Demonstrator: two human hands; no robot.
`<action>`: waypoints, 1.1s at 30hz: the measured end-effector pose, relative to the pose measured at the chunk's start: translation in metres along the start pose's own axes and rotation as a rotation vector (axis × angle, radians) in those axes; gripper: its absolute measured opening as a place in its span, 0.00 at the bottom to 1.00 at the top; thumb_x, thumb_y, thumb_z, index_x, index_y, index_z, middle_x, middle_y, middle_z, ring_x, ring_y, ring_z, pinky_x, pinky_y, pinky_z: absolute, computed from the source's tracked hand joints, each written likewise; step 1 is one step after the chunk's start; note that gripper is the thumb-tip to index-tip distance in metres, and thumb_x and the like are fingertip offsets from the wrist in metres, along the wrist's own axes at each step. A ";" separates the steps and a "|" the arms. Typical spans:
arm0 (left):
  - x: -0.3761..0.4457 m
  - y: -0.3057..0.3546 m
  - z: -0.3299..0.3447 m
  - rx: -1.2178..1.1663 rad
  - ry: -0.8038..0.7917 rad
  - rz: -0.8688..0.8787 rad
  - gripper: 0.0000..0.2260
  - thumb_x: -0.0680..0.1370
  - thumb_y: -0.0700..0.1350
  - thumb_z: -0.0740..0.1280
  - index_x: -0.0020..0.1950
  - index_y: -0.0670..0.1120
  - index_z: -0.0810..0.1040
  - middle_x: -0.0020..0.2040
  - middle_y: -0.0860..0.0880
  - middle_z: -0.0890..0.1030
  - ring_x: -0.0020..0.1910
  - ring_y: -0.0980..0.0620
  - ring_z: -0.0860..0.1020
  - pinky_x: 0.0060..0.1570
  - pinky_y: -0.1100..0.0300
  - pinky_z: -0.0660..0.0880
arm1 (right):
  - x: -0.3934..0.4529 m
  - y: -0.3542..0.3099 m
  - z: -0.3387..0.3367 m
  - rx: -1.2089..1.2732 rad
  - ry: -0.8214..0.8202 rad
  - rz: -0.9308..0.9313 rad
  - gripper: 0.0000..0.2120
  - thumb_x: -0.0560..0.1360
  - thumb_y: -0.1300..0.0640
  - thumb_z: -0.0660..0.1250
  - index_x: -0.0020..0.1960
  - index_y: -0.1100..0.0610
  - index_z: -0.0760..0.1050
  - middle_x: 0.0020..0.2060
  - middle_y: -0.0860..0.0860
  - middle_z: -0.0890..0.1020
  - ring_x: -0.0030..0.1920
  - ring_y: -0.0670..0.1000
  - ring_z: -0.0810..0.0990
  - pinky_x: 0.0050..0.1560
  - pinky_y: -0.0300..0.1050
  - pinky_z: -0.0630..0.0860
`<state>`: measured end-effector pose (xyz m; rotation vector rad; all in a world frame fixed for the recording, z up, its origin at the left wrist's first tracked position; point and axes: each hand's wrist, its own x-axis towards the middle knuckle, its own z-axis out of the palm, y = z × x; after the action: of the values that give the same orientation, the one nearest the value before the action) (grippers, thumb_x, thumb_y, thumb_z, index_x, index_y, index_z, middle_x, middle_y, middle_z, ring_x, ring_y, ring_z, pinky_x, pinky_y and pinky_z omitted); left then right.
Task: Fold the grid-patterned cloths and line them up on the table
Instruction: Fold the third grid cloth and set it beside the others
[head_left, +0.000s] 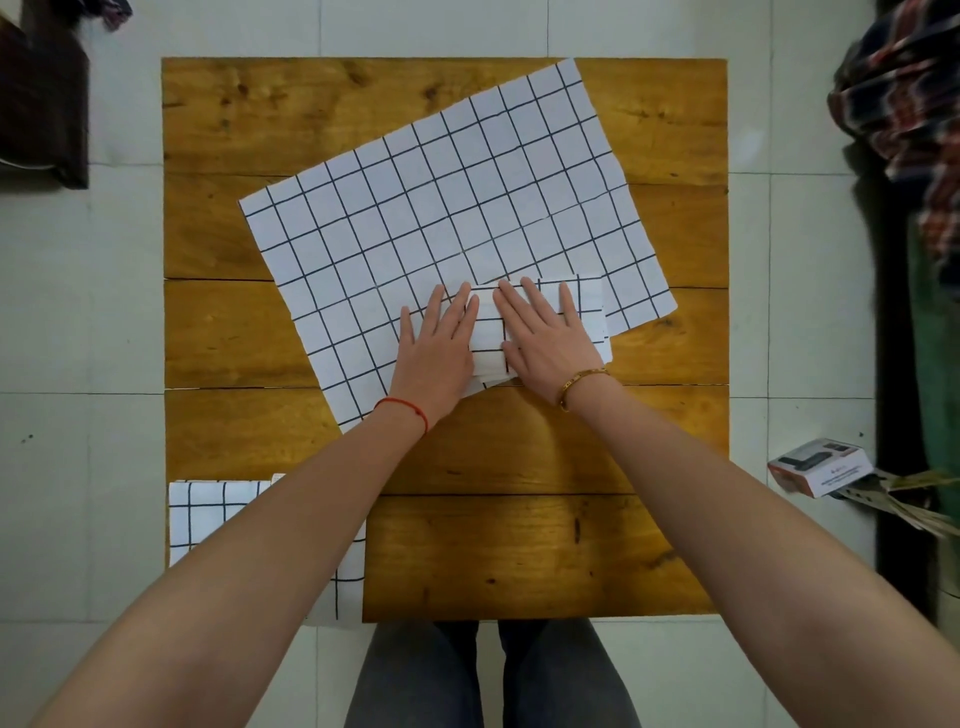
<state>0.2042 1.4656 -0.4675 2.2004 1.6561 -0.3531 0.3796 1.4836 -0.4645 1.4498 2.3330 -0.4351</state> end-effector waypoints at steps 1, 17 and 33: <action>0.000 0.000 0.000 -0.019 -0.008 -0.005 0.28 0.83 0.48 0.53 0.80 0.47 0.45 0.80 0.50 0.44 0.78 0.45 0.42 0.74 0.38 0.48 | -0.002 0.004 0.001 0.002 -0.001 0.008 0.29 0.82 0.46 0.43 0.78 0.55 0.41 0.78 0.50 0.43 0.77 0.53 0.41 0.75 0.63 0.44; -0.001 0.008 0.003 -0.022 0.002 0.018 0.41 0.77 0.61 0.62 0.79 0.44 0.45 0.80 0.45 0.44 0.78 0.45 0.41 0.75 0.39 0.46 | -0.014 0.030 -0.006 0.059 0.088 0.125 0.29 0.81 0.45 0.45 0.78 0.56 0.44 0.78 0.52 0.48 0.77 0.55 0.44 0.75 0.61 0.42; -0.006 0.002 0.000 0.097 0.005 0.067 0.34 0.79 0.50 0.58 0.79 0.42 0.46 0.80 0.44 0.46 0.78 0.43 0.43 0.74 0.38 0.50 | -0.006 0.026 0.004 -0.056 -0.018 0.017 0.36 0.80 0.40 0.50 0.77 0.54 0.35 0.77 0.49 0.40 0.77 0.57 0.40 0.74 0.65 0.45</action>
<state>0.2042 1.4600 -0.4647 2.3233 1.5942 -0.4179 0.4060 1.4881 -0.4668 1.4324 2.2985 -0.3733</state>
